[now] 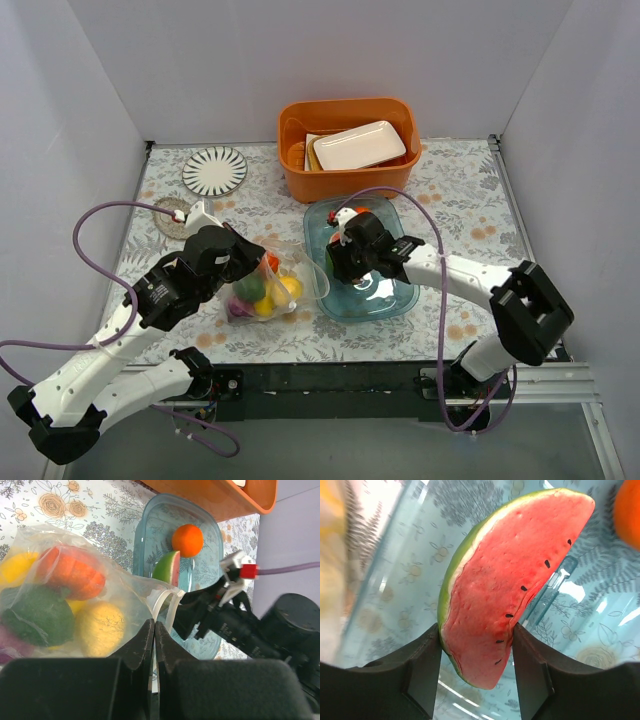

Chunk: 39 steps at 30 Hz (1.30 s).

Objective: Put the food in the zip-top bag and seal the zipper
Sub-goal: Pick up the fake fruit from the bin, then place the fake fruit in the zipper food storage bag.

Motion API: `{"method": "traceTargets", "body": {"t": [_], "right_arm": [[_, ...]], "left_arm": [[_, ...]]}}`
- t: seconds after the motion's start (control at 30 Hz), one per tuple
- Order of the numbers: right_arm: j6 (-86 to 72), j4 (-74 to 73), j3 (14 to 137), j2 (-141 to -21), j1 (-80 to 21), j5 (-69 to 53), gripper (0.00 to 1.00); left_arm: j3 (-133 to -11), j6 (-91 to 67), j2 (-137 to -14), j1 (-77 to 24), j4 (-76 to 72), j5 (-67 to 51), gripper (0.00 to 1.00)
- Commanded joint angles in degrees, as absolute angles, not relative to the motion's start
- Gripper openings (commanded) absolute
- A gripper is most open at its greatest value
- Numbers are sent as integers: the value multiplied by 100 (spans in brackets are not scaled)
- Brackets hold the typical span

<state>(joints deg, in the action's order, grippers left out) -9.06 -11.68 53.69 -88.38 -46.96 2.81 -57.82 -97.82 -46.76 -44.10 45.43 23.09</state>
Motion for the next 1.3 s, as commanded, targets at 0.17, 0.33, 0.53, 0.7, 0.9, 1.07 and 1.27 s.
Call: {"method": "traceTargets", "body": {"t": [0.17, 0.33, 0.53, 0.7, 0.9, 1.07, 1.27], "right_arm": [[-1292, -1529, 5379, -7542, -4720, 369, 2], [-1625, -1442, 5475, -6856, -4728, -8, 3], [-1933, -1477, 5704, -6496, -4895, -1001, 4], [-2065, -1318, 5528, -6196, -4904, -2310, 5], [-2206, -1274, 5283, -5898, -4922, -3383, 5], [-2206, -1319, 5098, -5985, -4922, -4295, 6], [-2294, -800, 4896, -6292, -4931, -4615, 7]], "left_arm": [[-5757, -9773, -4667, -4403, 4403, 2303, 0], [-5669, -9765, -4685, -4403, 4298, 2215, 0], [-5730, -9712, -4851, -4412, 4175, 2162, 0], [-5809, -9642, -4939, -4403, 4087, 2153, 0], [-5766, -9650, -4983, -4403, 4017, 2092, 0], [-5757, -9659, -4966, -4403, 3999, 2065, 0], [-5757, -9642, -4913, -4403, 4008, 1987, 0]]}}
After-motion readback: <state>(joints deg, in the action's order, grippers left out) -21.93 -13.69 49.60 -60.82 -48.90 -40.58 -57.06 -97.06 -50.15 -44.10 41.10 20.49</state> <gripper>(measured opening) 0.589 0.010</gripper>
